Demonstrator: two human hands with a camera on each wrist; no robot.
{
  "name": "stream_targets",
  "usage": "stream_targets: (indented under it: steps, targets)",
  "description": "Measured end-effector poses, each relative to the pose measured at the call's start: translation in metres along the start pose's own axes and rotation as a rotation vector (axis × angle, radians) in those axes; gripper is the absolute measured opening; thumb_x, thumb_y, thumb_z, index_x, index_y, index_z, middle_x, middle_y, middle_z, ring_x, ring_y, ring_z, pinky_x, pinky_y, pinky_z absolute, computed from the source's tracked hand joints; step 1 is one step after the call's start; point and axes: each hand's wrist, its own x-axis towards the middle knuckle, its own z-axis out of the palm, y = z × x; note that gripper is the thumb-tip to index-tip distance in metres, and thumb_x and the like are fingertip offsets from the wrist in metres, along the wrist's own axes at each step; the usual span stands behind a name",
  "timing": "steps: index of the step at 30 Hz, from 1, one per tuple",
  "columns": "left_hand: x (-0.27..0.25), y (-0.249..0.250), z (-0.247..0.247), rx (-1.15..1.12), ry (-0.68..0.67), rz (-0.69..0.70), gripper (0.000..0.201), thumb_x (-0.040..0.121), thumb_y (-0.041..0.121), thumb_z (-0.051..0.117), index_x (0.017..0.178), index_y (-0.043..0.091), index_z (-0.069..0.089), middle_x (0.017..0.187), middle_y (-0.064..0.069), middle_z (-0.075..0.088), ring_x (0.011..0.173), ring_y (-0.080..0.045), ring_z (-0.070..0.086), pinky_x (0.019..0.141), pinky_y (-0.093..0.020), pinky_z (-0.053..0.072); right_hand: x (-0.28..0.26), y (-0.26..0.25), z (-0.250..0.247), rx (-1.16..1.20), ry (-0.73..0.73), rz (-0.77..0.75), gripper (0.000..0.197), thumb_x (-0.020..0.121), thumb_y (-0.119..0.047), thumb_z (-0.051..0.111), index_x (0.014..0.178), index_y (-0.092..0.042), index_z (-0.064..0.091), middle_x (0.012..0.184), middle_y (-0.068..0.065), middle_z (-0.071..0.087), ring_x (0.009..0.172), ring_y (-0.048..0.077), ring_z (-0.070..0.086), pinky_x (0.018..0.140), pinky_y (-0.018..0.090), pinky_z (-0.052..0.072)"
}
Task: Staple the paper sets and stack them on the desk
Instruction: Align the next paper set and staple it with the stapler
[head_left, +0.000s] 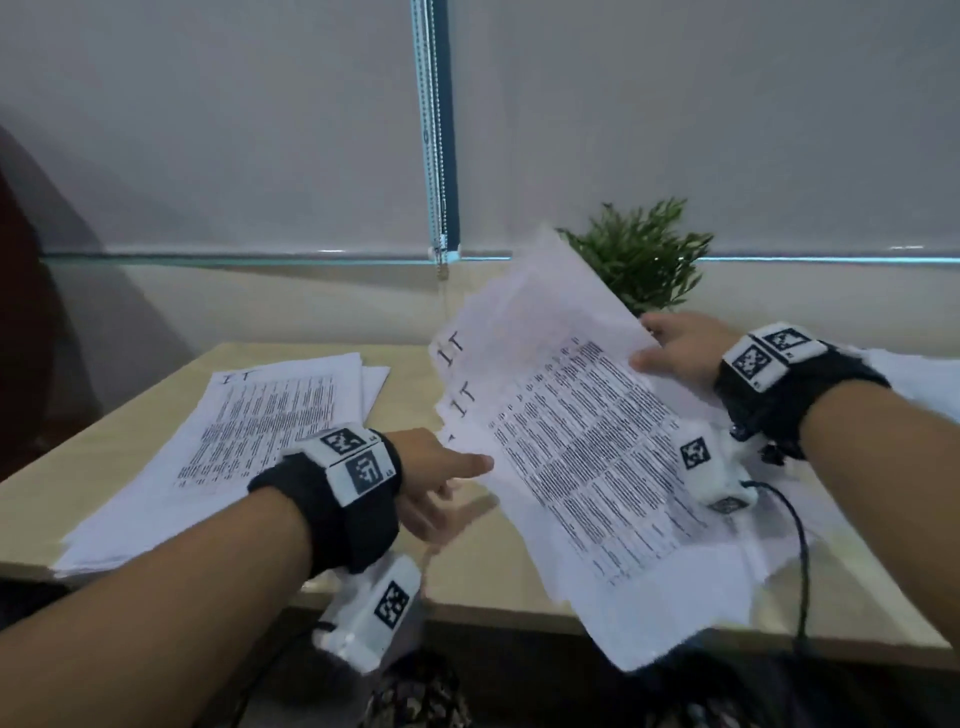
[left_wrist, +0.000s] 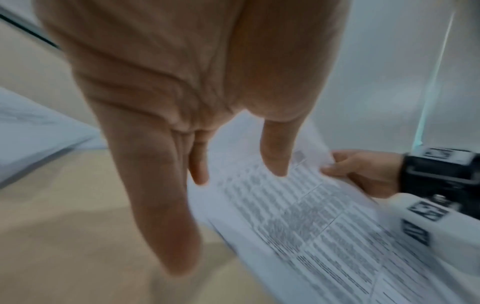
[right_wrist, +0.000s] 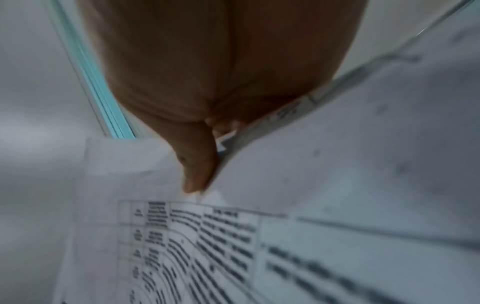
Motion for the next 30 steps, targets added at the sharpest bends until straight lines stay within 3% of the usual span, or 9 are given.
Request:
stream_targets:
  steps: [2, 5, 6, 10, 13, 17, 21, 26, 30]
  targets:
    - [0.006, 0.016, -0.011, -0.057, 0.125, 0.065, 0.073, 0.082, 0.047, 0.063, 0.134, 0.001, 0.04, 0.129, -0.015, 0.051, 0.084, -0.025, 0.064, 0.076, -0.043, 0.058, -0.009, -0.002, -0.021, 0.166, 0.147, -0.054, 0.031, 0.089, -0.017, 0.062, 0.118, -0.011, 0.057, 0.107, 0.005, 0.063, 0.096, 0.023, 0.061, 0.08, 0.028, 0.042]
    - [0.011, 0.05, -0.027, -0.337, 0.266, 0.261, 0.082, 0.08, 0.044, 0.067, 0.143, 0.007, 0.028, 0.139, -0.012, 0.045, 0.108, -0.026, 0.055, 0.088, -0.041, 0.052, -0.016, -0.005, -0.041, 0.485, 0.307, -0.106, 0.03, 0.089, -0.011, 0.061, 0.118, -0.011, 0.056, 0.106, 0.003, 0.065, 0.085, 0.014, 0.063, 0.068, 0.014, 0.05]
    - [0.011, 0.063, -0.032, -0.432, 0.295, 0.335, 0.085, 0.079, 0.042, 0.069, 0.144, 0.01, 0.025, 0.139, -0.01, 0.045, 0.109, -0.025, 0.054, 0.089, -0.041, 0.05, -0.019, -0.008, -0.045, 0.582, 0.33, -0.116, 0.033, 0.089, -0.012, 0.061, 0.122, -0.01, 0.054, 0.11, 0.004, 0.065, 0.088, 0.014, 0.064, 0.07, 0.012, 0.051]
    - [0.016, 0.097, -0.047, -0.664, 0.461, 0.612, 0.055, 0.083, 0.019, 0.068, 0.13, 0.01, 0.041, 0.121, -0.015, 0.061, 0.096, -0.025, 0.059, 0.094, -0.047, 0.047, -0.023, -0.013, -0.041, 0.712, 0.356, -0.094, 0.05, 0.091, -0.017, 0.059, 0.137, -0.014, 0.039, 0.128, 0.001, 0.057, 0.114, 0.02, 0.055, 0.103, 0.039, 0.04]
    - [0.015, 0.104, -0.05, -0.612, 0.594, 0.691, 0.041, 0.081, 0.013, 0.068, 0.118, 0.007, 0.052, 0.116, -0.015, 0.064, 0.101, -0.027, 0.062, 0.097, -0.047, 0.048, -0.022, -0.015, -0.032, 0.717, 0.441, -0.066, 0.057, 0.09, -0.009, 0.059, 0.138, -0.012, 0.029, 0.121, 0.001, 0.054, 0.11, 0.02, 0.054, 0.103, 0.038, 0.041]
    - [0.016, 0.104, -0.039, -0.463, 0.557, 0.698, 0.027, 0.088, 0.014, 0.061, 0.113, 0.007, 0.055, 0.11, -0.011, 0.064, 0.103, -0.028, 0.06, 0.094, -0.041, 0.048, -0.022, -0.022, -0.024, 0.704, 0.458, -0.043, 0.063, 0.089, -0.006, 0.06, 0.139, -0.01, 0.022, 0.116, 0.001, 0.051, 0.095, 0.016, 0.056, 0.088, 0.028, 0.041]
    - [0.021, 0.107, -0.033, -0.521, 0.547, 0.695, 0.025, 0.092, 0.01, 0.053, 0.117, 0.01, 0.054, 0.111, -0.009, 0.061, 0.11, -0.031, 0.058, 0.1, -0.047, 0.045, -0.019, -0.03, -0.017, 0.675, 0.488, -0.063, 0.051, 0.093, -0.006, 0.053, 0.137, -0.011, 0.028, 0.129, 0.004, 0.053, 0.11, 0.019, 0.053, 0.094, 0.029, 0.039]
    - [0.015, 0.123, -0.046, -0.517, 0.578, 0.762, 0.032, 0.094, 0.021, 0.051, 0.125, 0.012, 0.049, 0.12, -0.008, 0.062, 0.109, -0.028, 0.059, 0.099, -0.047, 0.046, -0.012, -0.038, -0.032, 0.76, 0.634, -0.085, 0.05, 0.09, -0.005, 0.055, 0.133, -0.013, 0.032, 0.113, -0.002, 0.053, 0.096, 0.017, 0.055, 0.081, 0.026, 0.039]
    - [0.008, 0.145, -0.052, -0.554, 0.615, 0.861, 0.03, 0.095, 0.016, 0.047, 0.124, 0.011, 0.047, 0.115, -0.008, 0.06, 0.102, -0.026, 0.058, 0.088, -0.037, 0.047, -0.002, -0.042, -0.044, 0.693, 0.749, -0.109, 0.02, 0.092, -0.014, 0.053, 0.11, -0.019, 0.048, 0.091, -0.015, 0.056, 0.087, 0.013, 0.055, 0.072, 0.023, 0.04]
